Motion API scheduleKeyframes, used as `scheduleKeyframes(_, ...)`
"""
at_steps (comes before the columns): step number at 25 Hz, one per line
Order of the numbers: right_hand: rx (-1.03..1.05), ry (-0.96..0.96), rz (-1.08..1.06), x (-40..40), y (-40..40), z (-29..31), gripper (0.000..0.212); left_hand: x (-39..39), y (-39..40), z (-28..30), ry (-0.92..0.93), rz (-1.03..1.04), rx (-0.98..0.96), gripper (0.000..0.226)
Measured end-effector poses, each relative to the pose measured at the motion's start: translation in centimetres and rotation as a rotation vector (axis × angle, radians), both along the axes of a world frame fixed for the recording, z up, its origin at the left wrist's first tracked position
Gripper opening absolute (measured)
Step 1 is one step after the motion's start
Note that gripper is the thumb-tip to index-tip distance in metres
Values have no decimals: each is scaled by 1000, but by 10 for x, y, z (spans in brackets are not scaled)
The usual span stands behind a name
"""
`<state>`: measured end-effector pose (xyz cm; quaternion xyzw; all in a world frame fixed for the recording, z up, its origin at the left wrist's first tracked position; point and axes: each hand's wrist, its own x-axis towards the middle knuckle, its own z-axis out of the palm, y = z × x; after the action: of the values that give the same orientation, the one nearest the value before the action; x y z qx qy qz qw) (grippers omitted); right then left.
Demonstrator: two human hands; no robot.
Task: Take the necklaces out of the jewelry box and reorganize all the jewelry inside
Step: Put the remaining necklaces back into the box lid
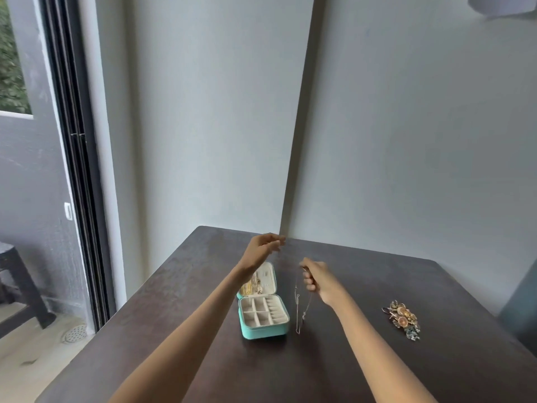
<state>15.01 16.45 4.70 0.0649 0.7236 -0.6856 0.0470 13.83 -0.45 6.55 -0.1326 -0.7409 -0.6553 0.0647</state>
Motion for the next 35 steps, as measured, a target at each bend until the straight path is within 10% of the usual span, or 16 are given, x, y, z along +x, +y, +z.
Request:
scheduleKeyframes(15, -616, 132, -264, 10, 45, 33, 24, 15, 44, 46, -185, -348, 175, 37)
scheduleKeyframes(28, -202, 263, 84, 41, 46, 19, 25, 23, 66, 44, -263, -337, 207, 31)
scheduleKeyframes(35, -84, 298, 24, 44, 40, 10, 18, 19, 67, 50, -325, -379, 664, 19)
